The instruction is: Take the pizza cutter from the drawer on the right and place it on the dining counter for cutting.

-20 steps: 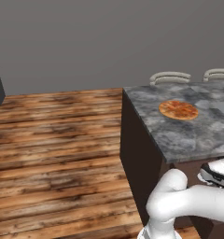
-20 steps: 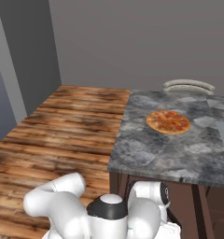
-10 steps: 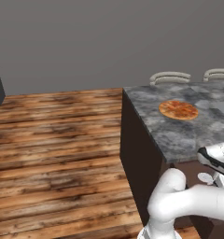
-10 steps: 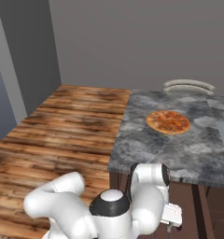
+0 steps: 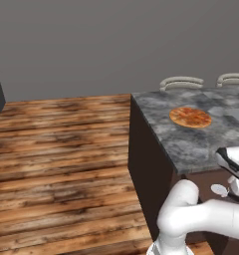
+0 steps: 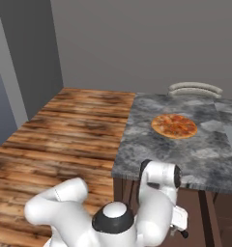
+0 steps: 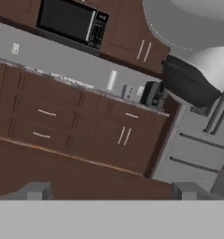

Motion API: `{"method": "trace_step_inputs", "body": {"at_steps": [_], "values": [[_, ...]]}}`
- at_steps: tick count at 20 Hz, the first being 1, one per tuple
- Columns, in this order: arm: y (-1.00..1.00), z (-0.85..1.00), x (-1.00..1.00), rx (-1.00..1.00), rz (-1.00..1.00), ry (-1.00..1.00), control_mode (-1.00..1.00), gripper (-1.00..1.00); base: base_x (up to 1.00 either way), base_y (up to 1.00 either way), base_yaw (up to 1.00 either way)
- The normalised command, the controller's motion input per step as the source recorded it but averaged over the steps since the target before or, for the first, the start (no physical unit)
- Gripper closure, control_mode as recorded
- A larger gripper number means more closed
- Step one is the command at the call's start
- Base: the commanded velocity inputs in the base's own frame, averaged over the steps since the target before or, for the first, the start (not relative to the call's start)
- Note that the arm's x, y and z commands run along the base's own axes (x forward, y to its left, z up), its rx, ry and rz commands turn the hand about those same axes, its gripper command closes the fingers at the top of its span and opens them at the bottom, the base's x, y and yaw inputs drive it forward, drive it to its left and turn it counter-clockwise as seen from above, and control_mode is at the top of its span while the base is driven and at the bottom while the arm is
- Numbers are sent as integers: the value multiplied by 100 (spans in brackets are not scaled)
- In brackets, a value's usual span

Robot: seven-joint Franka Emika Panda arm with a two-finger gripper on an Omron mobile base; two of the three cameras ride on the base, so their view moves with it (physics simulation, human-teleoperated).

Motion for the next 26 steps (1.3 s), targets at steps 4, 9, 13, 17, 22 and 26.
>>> {"method": "trace_step_inputs", "body": {"at_steps": [4,9,13,17,22,26], "values": [[-1,28,0,14,-4,-65,-100,-100,0,0,0],[2,32,1,0,0,-60,-100,-100,0,0,0],[0,1,0,0,0,-83,-100,-100,0,0,0],[-6,16,0,-8,1,-52,-100,-100,0,0,0],[-29,20,25,-29,0,15,-100,-100,0,0,0],[-69,-2,2,-15,-6,25,-100,-100,0,0,0]]}}
